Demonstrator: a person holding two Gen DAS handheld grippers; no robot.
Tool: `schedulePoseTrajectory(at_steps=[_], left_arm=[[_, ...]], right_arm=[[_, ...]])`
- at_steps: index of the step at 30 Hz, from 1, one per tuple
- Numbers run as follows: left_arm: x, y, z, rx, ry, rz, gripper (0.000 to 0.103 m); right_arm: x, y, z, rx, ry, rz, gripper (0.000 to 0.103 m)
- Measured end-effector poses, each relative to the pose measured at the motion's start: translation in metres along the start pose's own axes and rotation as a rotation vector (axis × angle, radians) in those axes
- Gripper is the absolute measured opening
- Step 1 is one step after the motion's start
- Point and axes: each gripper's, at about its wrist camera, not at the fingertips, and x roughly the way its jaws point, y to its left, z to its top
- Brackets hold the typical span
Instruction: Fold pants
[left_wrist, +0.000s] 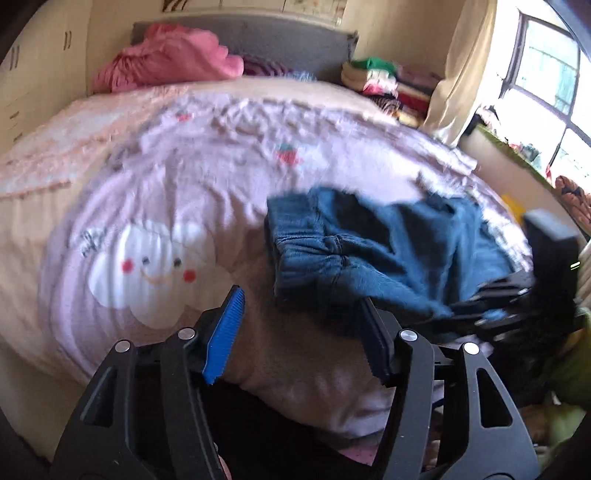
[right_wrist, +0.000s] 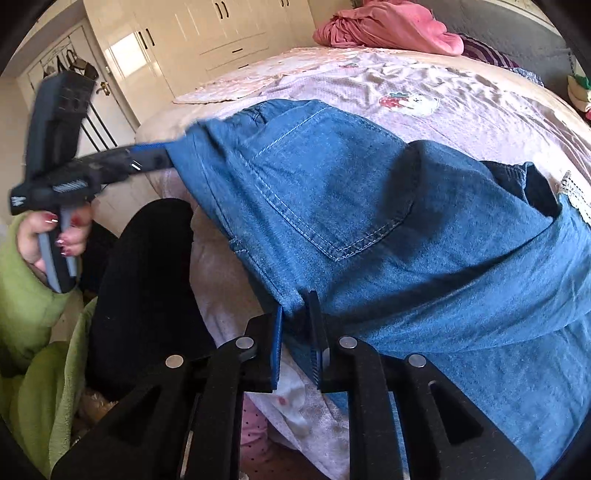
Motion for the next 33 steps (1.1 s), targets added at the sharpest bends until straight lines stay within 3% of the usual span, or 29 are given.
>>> schedulePoseTrajectory(at_steps=[3, 6, 8, 12, 16, 21, 25, 29, 33], left_arm=[[-0.014, -0.024, 0.012, 0.050, -0.047, 0.004, 0.052], [-0.027, -0.038, 0.030, 0.029, -0.124, -0.049, 0.052], [-0.024, -0.047, 0.042, 0.030, -0.132, -0.071, 0.052], [0.017, -0.066, 0.045, 0.059, -0.034, -0.136, 0.052], [0.074, -0.055, 0.018, 0.054, 0.140, -0.004, 0.050], [0.078, -0.044, 0.004, 0.049, 0.122, -0.022, 0.050], [0.080, -0.042, 0.002, 0.050, 0.118, -0.025, 0.050], [0.082, -0.043, 0.001, 0.066, 0.108, -0.017, 0.050], [0.086, -0.042, 0.002, 0.059, 0.097, -0.020, 0.050]], right_arm=[[-0.001, -0.002, 0.000, 0.004, -0.003, 0.011, 0.017], [0.002, -0.004, 0.002, 0.012, 0.003, 0.012, 0.018], [0.001, -0.005, 0.003, 0.022, -0.002, 0.023, 0.021], [-0.008, -0.003, 0.004, 0.026, -0.012, 0.053, 0.034], [-0.036, -0.007, 0.005, 0.037, -0.061, 0.045, 0.034], [-0.070, -0.027, 0.016, 0.080, -0.155, -0.060, 0.037], [-0.064, -0.042, 0.034, 0.124, -0.179, -0.088, 0.039], [-0.035, -0.051, 0.046, 0.135, -0.124, -0.114, 0.039], [-0.009, -0.072, 0.037, 0.190, -0.006, -0.220, 0.039]])
